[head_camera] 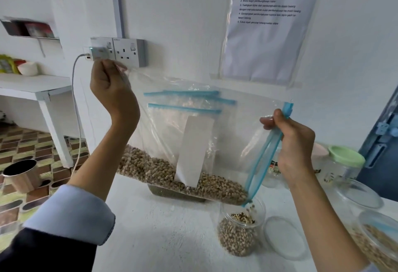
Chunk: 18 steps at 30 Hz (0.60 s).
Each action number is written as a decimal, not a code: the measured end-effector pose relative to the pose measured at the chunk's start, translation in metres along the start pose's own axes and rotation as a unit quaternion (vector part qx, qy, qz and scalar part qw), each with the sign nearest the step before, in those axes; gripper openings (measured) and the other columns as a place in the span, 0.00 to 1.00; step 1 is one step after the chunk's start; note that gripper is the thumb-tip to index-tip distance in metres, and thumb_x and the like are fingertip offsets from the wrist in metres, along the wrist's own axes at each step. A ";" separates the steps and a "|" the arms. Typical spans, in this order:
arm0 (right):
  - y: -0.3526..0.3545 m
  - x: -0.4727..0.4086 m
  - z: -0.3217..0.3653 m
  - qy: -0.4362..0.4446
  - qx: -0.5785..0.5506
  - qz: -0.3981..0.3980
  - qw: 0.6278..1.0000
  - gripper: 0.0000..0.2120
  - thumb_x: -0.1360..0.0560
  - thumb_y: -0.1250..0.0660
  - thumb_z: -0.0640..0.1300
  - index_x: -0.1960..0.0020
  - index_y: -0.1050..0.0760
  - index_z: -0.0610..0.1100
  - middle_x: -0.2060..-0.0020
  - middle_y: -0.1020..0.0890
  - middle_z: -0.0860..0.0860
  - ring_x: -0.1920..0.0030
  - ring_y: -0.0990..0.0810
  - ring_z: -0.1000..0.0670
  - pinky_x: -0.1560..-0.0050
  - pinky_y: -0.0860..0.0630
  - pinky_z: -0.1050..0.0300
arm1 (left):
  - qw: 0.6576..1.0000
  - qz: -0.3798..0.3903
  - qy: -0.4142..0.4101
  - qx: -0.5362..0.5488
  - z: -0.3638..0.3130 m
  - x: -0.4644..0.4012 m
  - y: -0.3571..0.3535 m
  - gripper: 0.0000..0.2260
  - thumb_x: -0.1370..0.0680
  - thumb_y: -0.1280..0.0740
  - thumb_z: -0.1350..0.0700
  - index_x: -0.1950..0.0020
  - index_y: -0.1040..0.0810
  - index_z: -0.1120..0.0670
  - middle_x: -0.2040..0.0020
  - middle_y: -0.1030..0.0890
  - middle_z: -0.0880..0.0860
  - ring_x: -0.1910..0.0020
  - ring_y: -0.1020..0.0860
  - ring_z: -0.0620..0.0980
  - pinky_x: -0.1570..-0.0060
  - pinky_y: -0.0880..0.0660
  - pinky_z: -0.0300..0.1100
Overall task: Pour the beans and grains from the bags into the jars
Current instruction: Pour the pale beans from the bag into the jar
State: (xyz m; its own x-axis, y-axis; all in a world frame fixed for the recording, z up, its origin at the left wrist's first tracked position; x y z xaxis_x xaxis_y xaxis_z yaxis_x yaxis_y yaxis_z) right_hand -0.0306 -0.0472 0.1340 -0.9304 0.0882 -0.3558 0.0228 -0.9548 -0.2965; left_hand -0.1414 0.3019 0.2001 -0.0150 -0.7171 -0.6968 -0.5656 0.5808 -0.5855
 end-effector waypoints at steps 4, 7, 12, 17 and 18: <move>-0.006 0.001 -0.001 -0.005 -0.002 0.022 1.000 0.12 0.24 0.32 0.43 0.65 0.18 0.43 0.68 0.16 0.50 0.58 0.19 0.50 0.36 0.27 0.48 | 1.000 0.006 -0.004 -0.002 0.001 -0.001 0.000 0.11 0.23 0.43 0.56 0.66 0.29 0.51 0.71 0.31 0.52 0.70 0.36 0.49 0.70 0.41 0.44; -0.007 -0.001 0.001 -0.005 -0.008 0.020 1.000 0.11 0.24 0.32 0.43 0.64 0.19 0.42 0.68 0.15 0.51 0.57 0.20 0.51 0.37 0.27 0.49 | 1.000 -0.003 -0.003 -0.016 0.001 -0.007 0.003 0.14 0.23 0.43 0.55 0.67 0.27 0.46 0.71 0.30 0.51 0.71 0.36 0.51 0.70 0.41 0.48; -0.013 -0.003 0.002 -0.010 -0.001 0.032 0.999 0.11 0.24 0.32 0.43 0.64 0.19 0.42 0.68 0.15 0.51 0.59 0.19 0.53 0.36 0.27 0.50 | 1.000 -0.004 -0.010 -0.017 -0.001 -0.012 0.005 0.12 0.23 0.43 0.55 0.66 0.28 0.49 0.70 0.30 0.53 0.70 0.36 0.52 0.70 0.41 0.51; -0.018 -0.003 0.000 -0.010 0.011 0.032 0.999 0.12 0.24 0.32 0.43 0.65 0.19 0.43 0.68 0.16 0.54 0.60 0.20 0.60 0.43 0.28 0.59 | 1.000 -0.001 -0.016 -0.020 -0.004 -0.010 0.007 0.12 0.23 0.44 0.57 0.65 0.29 0.51 0.70 0.30 0.52 0.70 0.36 0.51 0.70 0.41 0.49; -0.018 -0.003 -0.001 -0.007 0.008 0.032 0.999 0.12 0.24 0.33 0.43 0.65 0.19 0.43 0.69 0.16 0.55 0.61 0.20 0.60 0.45 0.28 0.61 | 1.000 -0.002 -0.017 -0.018 -0.005 -0.010 0.007 0.11 0.22 0.44 0.57 0.65 0.29 0.51 0.70 0.30 0.52 0.70 0.36 0.50 0.70 0.41 0.50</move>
State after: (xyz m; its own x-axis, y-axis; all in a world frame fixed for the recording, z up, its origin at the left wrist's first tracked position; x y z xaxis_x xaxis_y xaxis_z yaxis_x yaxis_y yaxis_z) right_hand -0.0284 -0.0299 0.1398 -0.9319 0.0223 -0.3620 0.0777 -0.9627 -0.2592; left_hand -0.1494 0.3111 0.2047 0.0149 -0.7048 -0.7093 -0.5955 0.5636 -0.5725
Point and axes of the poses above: each hand's wrist, its own x-axis away from the middle knuckle, its own y-axis out of the back of the hand, z = x × y, the point moved 7 cm from there along -x, towards the middle knuckle
